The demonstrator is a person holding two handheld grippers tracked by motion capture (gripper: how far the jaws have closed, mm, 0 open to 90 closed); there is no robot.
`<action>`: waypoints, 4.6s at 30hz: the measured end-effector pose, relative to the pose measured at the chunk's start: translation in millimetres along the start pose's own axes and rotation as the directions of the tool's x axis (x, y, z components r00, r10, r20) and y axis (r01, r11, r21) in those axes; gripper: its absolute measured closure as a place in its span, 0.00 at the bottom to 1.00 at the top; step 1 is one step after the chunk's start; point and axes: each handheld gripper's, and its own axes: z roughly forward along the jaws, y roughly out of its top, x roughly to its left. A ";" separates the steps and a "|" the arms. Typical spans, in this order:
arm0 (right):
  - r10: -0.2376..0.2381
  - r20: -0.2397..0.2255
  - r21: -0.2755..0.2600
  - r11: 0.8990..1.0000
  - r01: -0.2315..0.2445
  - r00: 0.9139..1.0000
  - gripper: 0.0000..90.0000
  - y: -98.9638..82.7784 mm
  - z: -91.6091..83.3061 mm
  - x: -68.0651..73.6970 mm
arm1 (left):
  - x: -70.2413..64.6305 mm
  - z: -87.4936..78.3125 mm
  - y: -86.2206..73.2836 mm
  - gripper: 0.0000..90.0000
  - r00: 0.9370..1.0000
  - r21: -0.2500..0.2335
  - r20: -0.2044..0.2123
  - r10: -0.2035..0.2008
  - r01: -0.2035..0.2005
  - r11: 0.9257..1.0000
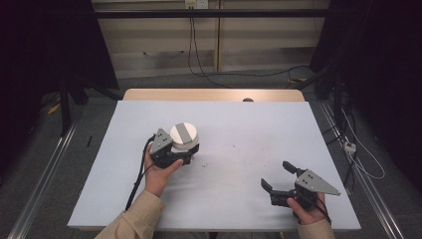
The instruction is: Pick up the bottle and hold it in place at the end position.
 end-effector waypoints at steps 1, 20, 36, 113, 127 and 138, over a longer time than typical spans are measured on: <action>0.001 -0.001 0.001 1.000 -0.001 1.000 0.04 -0.1 0.1 -0.1 | -0.5 1.4 0.1 0.20 1.000 -0.002 -0.001 -0.002 0.002 1.000; 0.001 -0.002 0.002 1.000 -0.001 1.000 0.05 -0.3 0.1 -0.2 | -6.6 21.7 0.2 0.20 1.000 0.010 0.021 0.010 -0.010 1.000; 0.002 -0.003 0.002 1.000 -0.002 1.000 0.05 -0.5 0.1 -0.4 | -10.9 39.7 2.1 0.20 0.999 0.014 0.040 0.007 -0.008 1.000; 0.020 0.001 0.018 1.000 -0.020 1.000 0.04 -3.1 7.1 1.0 | -18.3 99.2 -4.4 0.20 0.999 0.039 0.033 0.022 -0.023 0.999; 0.007 -0.002 0.049 0.999 -0.007 1.000 0.05 2.4 22.6 4.0 | -22.6 98.8 -5.6 0.20 0.998 0.039 0.016 0.061 -0.061 0.997; 0.016 -0.018 0.057 0.998 -0.015 1.000 0.11 17.3 45.8 10.0 | -20.7 94.4 -6.3 0.20 0.998 0.056 0.025 0.051 -0.052 0.997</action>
